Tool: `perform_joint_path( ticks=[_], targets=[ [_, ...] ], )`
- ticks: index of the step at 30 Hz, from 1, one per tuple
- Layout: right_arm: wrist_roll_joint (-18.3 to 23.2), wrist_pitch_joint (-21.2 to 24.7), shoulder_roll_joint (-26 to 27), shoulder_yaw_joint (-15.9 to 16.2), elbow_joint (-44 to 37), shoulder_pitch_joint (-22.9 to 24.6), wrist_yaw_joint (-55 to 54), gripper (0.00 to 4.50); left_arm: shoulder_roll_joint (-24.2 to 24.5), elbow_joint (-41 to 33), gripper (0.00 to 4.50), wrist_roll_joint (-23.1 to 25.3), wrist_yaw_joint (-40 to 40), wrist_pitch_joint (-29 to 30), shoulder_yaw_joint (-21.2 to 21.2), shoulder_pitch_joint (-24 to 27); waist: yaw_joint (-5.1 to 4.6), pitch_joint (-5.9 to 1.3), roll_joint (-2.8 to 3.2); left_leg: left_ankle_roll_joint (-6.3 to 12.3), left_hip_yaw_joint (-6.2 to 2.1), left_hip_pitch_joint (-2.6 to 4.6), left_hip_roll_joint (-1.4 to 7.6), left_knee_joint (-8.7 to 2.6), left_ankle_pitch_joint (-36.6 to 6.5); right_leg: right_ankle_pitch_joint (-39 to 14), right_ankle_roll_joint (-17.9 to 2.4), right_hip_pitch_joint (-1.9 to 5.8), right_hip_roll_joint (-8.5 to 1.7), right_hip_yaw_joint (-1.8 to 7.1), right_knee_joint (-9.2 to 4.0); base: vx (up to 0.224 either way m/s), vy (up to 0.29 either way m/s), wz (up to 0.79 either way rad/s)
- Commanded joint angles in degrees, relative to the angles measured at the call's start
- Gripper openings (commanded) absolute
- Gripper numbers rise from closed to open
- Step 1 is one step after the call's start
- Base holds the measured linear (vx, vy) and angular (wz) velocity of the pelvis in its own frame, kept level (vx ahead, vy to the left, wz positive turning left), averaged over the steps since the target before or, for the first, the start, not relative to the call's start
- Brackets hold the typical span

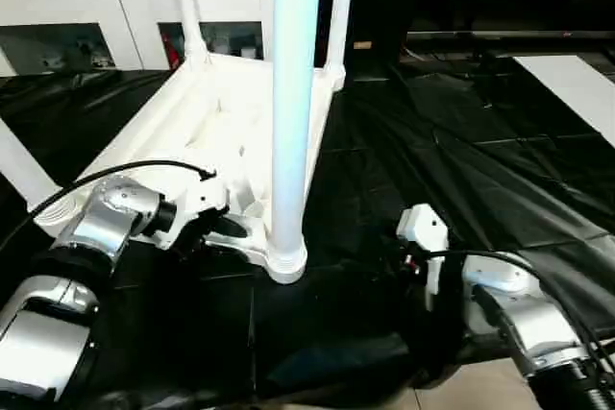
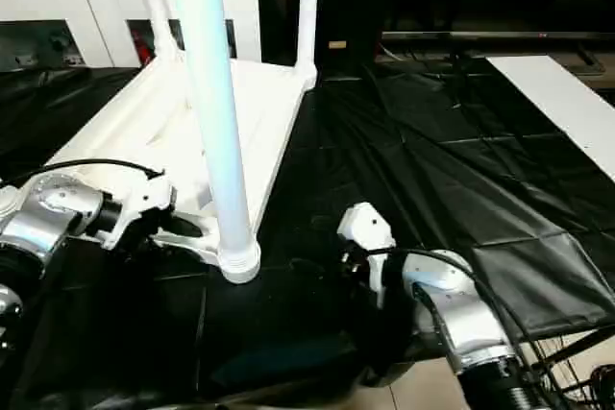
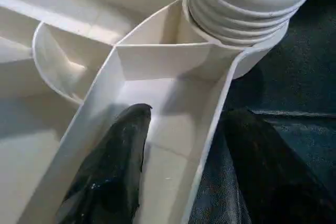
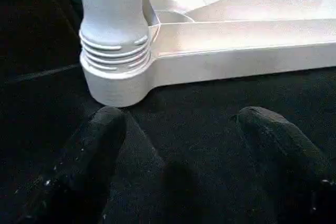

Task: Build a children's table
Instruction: Rotate table base

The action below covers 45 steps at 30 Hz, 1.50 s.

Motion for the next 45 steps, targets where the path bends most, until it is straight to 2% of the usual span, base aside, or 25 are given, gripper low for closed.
perform_joint_path(
  ticks=[1,2,5,7,12,14,17,19,24,25,26,29,30,31,32,33,34,37,39,40,41,42,43,44,45],
  targets=[
    [1.1,0.9,-0.6,0.1,-2.2,0.5,1.5,3.79,0.1,0.6,2.28,1.3,-0.4,-1.0,-0.9,-1.3,0.13,-3.56,0.52,-0.15,-1.06,2.16,3.01,-4.98,-17.6,-5.3,-14.4,1.43,-2.85,1.17,-4.07,0.000,0.000,0.00],
    [1.5,1.1,-0.8,0.3,-2.9,0.9,2.4,3.79,0.2,1.1,2.28,1.9,-0.6,-1.3,-1.2,-1.4,0.15,-3.61,0.79,-0.13,-1.09,2.21,3.02,-4.97,-17.3,-4.8,-14.5,1.39,-2.84,1.14,-3.97,0.000,0.000,0.00],
    [2.3,1.7,-1.2,0.6,-4.1,1.6,3.6,3.79,0.2,1.8,1.86,2.7,-1.2,-1.5,-1.8,-1.7,0.10,-3.62,0.68,0.24,-1.00,2.19,2.99,-4.90,-16.8,-3.4,-15.1,1.41,-2.74,1.11,-3.96,0.000,0.000,0.00],
    [2.6,1.8,-1.5,0.9,-4.6,2.0,4.2,3.79,0.3,2.3,1.81,3.3,-1.6,-1.8,-2.2,-1.9,0.14,-3.61,1.02,0.17,-1.05,2.27,3.03,-4.95,-17.4,-3.6,-15.4,1.36,-2.78,1.08,-3.96,0.000,0.000,0.00],
    [2.3,1.5,-1.8,0.8,-4.6,2.3,4.4,3.79,0.4,4.3,1.43,5.1,-2.5,-3.1,-3.2,-2.7,0.11,-3.49,0.96,-0.63,-1.05,2.35,3.04,-5.06,-18.8,-5.1,-15.5,1.28,-2.87,1.16,-4.15,0.000,0.000,0.00],
    [2.4,1.9,-1.8,0.7,-5.2,2.5,4.4,3.79,0.3,4.5,1.38,5.0,-2.4,-3.4,-2.9,-3.0,0.13,-3.51,0.87,-0.65,-1.07,2.34,3.08,-5.08,-18.8,-4.9,-15.6,1.31,-2.92,1.16,-4.17,0.000,0.000,0.00],
    [2.5,2.0,-1.9,0.7,-5.6,2.8,4.3,3.79,0.3,4.6,1.03,5.0,-2.4,-3.7,-2.6,-3.2,0.18,-3.50,0.81,-0.32,-1.06,2.28,3.13,-5.09,-18.2,-4.1,-15.7,1.32,-2.86,1.15,-4.05,0.000,0.000,0.00],
    [2.7,2.1,-2.0,0.8,-6.0,3.2,4.4,3.79,0.2,4.5,0.95,4.7,-2.5,-3.7,-2.4,-3.1,0.25,-3.52,0.54,0.13,-1.03,2.25,3.14,-5.02,-17.5,-3.6,-15.7,1.35,-2.94,1.14,-3.98,0.000,0.000,0.00],
    [2.6,2.0,-1.8,1.2,-6.1,3.3,4.1,3.79,-0.3,2.8,0.60,1.3,-4.7,-2.2,0.3,-1.9,0.23,-3.41,0.75,0.11,-0.98,2.22,3.13,-5.11,-17.6,-4.6,-15.8,1.27,-2.98,1.17,-4.12,0.000,0.000,0.00],
    [2.6,1.9,-1.7,1.2,-6.1,3.3,4.0,3.79,-0.5,2.4,0.56,0.6,-5.0,-1.7,0.8,-1.6,0.14,-3.45,0.63,0.02,-1.01,2.09,3.15,-5.16,-17.4,-4.3,-15.8,1.44,-3.00,1.13,-4.06,0.000,0.000,0.00],
    [2.3,1.5,-1.0,0.5,-5.6,3.0,2.3,3.79,-1.1,-0.2,0.48,-2.0,-5.6,1.0,2.5,-0.2,0.17,-3.49,0.82,-0.03,-1.04,2.10,3.15,-5.16,-17.2,-3.9,-15.9,1.43,-2.95,1.09,-3.95,0.000,0.000,0.00],
    [1.5,1.3,0.2,-1.0,-4.5,2.3,-1.1,3.79,-1.6,-4.9,0.27,-3.6,-5.4,4.7,2.8,3.3,-0.03,-3.63,0.83,0.45,-0.92,2.20,3.16,-5.05,-16.4,-0.7,-16.9,1.35,-2.82,1.02,-3.72,0.000,0.000,0.00],
    [1.5,1.3,0.2,-1.1,-4.5,2.2,-1.3,3.79,-1.6,-5.3,0.21,-3.7,-5.3,4.9,2.8,3.6,-0.24,-3.59,0.84,0.60,-1.01,1.92,3.20,-5.15,-15.8,0.0,-16.9,1.60,-2.91,1.02,-3.59,0.000,0.000,0.00],
    [-0.3,0.4,1.4,-2.8,-2.3,1.1,-6.0,3.79,-2.1,-10.7,0.21,-4.5,-4.5,9.2,2.3,8.2,-0.34,-3.70,1.07,0.43,-1.04,2.04,3.25,-5.14,-15.3,0.2,-16.8,1.65,-2.99,0.97,-3.50,0.000,0.000,0.00],
    [-0.3,0.4,1.4,-2.8,-2.3,1.1,-6.0,3.79,-2.1,-10.7,0.12,-4.5,-4.5,9.2,2.3,8.2,-0.65,-3.57,0.93,0.45,-1.02,1.82,3.17,-5.19,-15.0,0.4,-16.9,1.64,-2.96,0.97,-3.55,0.000,0.000,0.00],
    [-0.4,0.2,1.8,-3.5,-1.7,0.8,-7.3,3.79,-2.6,-12.2,0.12,-4.8,-3.0,10.3,2.7,9.8,-0.76,-3.55,0.89,0.59,-0.98,1.82,3.00,-5.17,-15.2,-0.5,-16.7,1.62,-2.80,0.90,-3.71,0.000,0.000,0.00],
    [-0.1,0.2,2.4,-4.8,-1.0,0.3,-9.2,3.79,-4.6,-14.7,0.03,-5.9,1.3,12.4,4.5,12.5,-0.79,-3.60,1.28,0.64,-0.81,2.20,3.02,-4.96,-15.9,-1.4,-16.6,1.52,-2.78,1.07,-3.92,0.000,0.000,0.00],
    [0.6,1.1,2.6,-5.8,-1.1,0.0,-10.3,3.79,-7.0,-19.9,0.00,-5.8,8.9,17.1,6.4,16.3,-0.97,-3.67,0.70,2.77,-0.64,1.94,3.03,-4.74,-13.8,-1.8,-15.4,1.87,-2.78,1.05,-4.22,0.000,0.000,0.00],
    [0.4,1.0,2.4,-5.8,-1.1,0.0,-10.5,3.79,-7.5,-22.1,0.00,-5.6,10.6,17.8,6.4,17.4,-0.94,-3.68,0.93,3.48,-0.60,1.84,2.90,-4.63,-13.3,-3.8,-14.7,1.80,-2.83,1.06,-4.44,0.000,0.000,0.00],
    [0.2,1.0,2.2,-5.7,-1.1,0.1,-10.5,3.79,-7.9,-24.7,0.00,-4.4,12.6,18.5,6.0,18.9,-1.03,-3.59,0.95,3.55,-0.54,1.81,2.76,-4.58,-13.7,-6.7,-13.8,1.57,-2.75,1.12,-4.80,0.000,0.000,0.00],
    [-0.1,0.8,1.9,-5.5,-1.0,0.1,-10.5,3.79,-8.0,-28.1,0.00,-2.4,14.7,18.6,4.9,20.8,-1.36,-3.64,1.00,3.26,-0.80,1.45,2.97,-4.81,-13.6,-7.5,-13.1,1.94,-2.79,1.03,-4.71,0.000,0.000,0.00],
    [-0.1,0.7,1.9,-5.5,-1.0,0.0,-10.5,3.79,-8.0,-28.8,0.00,-2.1,15.1,18.8,4.7,21.2,-1.60,-3.55,1.01,3.13,-0.87,1.36,2.89,-4.96,-14.0,-9.1,-12.1,1.88,-2.61,0.89,-4.89,0.000,0.000,0.00],
    [-0.1,0.5,1.9,-5.3,-0.6,-0.3,-10.3,3.79,-8.3,-31.6,0.00,-0.5,18.0,21.8,4.2,22.6,-1.73,-3.55,0.80,2.87,-0.76,1.68,2.89,-4.91,-15.0,-10.6,-11.7,1.58,-2.50,0.99,-5.10,0.000,0.000,0.00],
    [0.0,0.4,1.9,-5.2,-0.4,-0.5,-9.8,3.79,-8.7,-31.9,0.00,-0.3,18.8,21.9,4.2,22.8,-1.80,-3.50,0.53,2.82,-0.69,1.74,2.94,-4.96,-15.5,-11.2,-11.6,1.52,-2.48,1.02,-5.18,0.000,0.000,0.00],
    [0.0,0.3,1.9,-5.1,-0.3,-0.7,-9.4,3.79,-9.0,-32.9,0.00,0.0,19.7,22.3,4.4,23.3,-1.72,-3.41,0.75,2.68,-0.77,1.76,2.93,-5.01,-15.8,-12.3,-11.4,1.45,-2.57,1.05,-5.27,0.000,0.000,0.00]
  ],
)
